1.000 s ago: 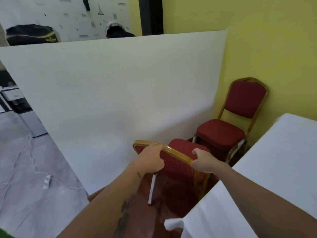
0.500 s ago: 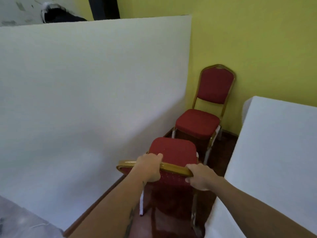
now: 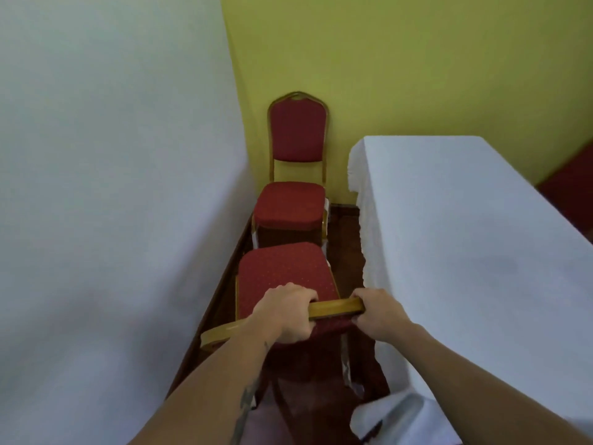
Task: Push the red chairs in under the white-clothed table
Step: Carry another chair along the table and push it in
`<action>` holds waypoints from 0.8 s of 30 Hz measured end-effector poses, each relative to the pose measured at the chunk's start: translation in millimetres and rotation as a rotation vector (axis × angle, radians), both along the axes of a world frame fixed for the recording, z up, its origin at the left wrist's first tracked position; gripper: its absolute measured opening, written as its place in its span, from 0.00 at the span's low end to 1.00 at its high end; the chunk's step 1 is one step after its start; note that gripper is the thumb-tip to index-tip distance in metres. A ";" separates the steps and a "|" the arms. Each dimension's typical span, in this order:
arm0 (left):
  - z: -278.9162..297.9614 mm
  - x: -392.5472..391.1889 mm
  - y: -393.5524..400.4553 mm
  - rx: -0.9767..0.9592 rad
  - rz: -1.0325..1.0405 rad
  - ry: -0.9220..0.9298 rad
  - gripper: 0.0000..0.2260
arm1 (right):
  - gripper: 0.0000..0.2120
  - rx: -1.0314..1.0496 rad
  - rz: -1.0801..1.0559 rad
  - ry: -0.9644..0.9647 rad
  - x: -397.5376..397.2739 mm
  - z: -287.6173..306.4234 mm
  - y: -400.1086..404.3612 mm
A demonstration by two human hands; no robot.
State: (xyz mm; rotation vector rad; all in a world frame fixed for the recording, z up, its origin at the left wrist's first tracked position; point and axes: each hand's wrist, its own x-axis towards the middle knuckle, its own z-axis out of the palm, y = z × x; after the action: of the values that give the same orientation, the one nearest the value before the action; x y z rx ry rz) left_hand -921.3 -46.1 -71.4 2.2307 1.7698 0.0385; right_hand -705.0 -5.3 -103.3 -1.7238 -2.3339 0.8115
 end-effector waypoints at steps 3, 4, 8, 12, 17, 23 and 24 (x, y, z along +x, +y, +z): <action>1.0 -6.3 -1.8 -0.002 -0.061 -0.009 0.13 | 0.09 0.004 0.003 -0.051 -1.6 1.9 -11.6; 2.6 -8.3 -1.9 -0.014 -0.080 -0.008 0.13 | 0.10 0.015 0.008 -0.075 -1.8 2.7 -14.7; 6.1 -18.0 -4.2 -0.051 -0.123 0.011 0.12 | 0.07 0.060 0.034 -0.160 -4.9 2.1 -27.7; 7.3 -28.1 -1.7 -0.066 -0.151 0.025 0.11 | 0.10 0.088 0.035 -0.213 -10.0 1.1 -39.6; 6.4 -48.7 5.6 -0.063 -0.225 0.062 0.12 | 0.07 0.089 0.027 -0.246 -28.2 5.2 -55.1; 13.6 -97.4 23.8 -0.092 -0.307 0.094 0.13 | 0.09 0.081 -0.068 -0.262 -80.0 11.4 -73.0; 13.6 -108.2 26.9 -0.102 -0.317 0.097 0.13 | 0.09 0.084 -0.088 -0.262 -91.4 10.7 -77.4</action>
State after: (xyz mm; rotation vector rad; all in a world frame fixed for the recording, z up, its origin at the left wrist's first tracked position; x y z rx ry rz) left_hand -1029.5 -19.1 -57.9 2.4437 1.4060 -0.2246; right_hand -796.4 -82.7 -92.6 -1.9849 -2.3895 0.4908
